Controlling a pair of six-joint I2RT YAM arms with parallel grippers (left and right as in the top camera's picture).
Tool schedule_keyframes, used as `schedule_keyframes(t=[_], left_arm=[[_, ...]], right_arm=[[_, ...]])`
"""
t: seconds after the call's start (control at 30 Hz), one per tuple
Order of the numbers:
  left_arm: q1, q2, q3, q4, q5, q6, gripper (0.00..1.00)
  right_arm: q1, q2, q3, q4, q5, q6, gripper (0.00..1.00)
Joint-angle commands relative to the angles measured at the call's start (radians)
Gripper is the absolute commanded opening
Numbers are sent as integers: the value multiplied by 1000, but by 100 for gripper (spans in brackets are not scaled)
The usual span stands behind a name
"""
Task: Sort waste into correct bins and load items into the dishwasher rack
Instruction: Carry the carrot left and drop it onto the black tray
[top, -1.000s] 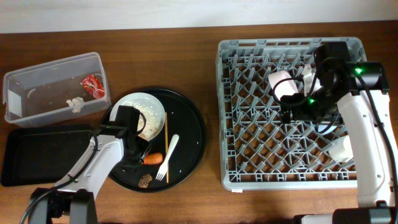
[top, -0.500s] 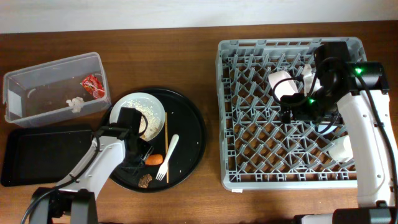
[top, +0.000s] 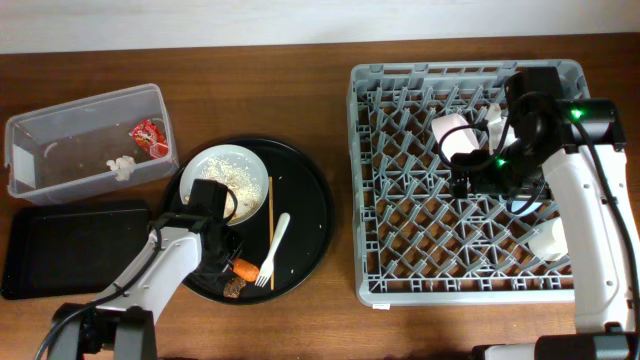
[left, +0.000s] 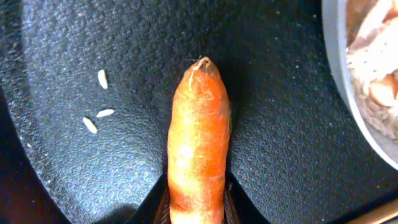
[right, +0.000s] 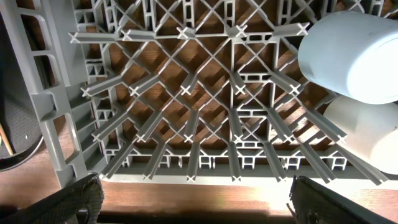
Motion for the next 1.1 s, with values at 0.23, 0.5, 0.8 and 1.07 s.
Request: schedule_keyframes(t=[0.23,0.5,0.8,1.07], left_arm=[[100,-137,185,-111,-20,346,1],[334,-211,241,-109,-346,503,0],[584,-184,241,-29,-352,498,1],[753,20,241,52,-352,498,0]], right_arm=[[-4,0,-9,-1,-13,0,99],[-4,0,-9,-1,-13,0,99],[-4,0,-9,-1,-13,1,99],[-4,0,-9,-2,-13,1,99]])
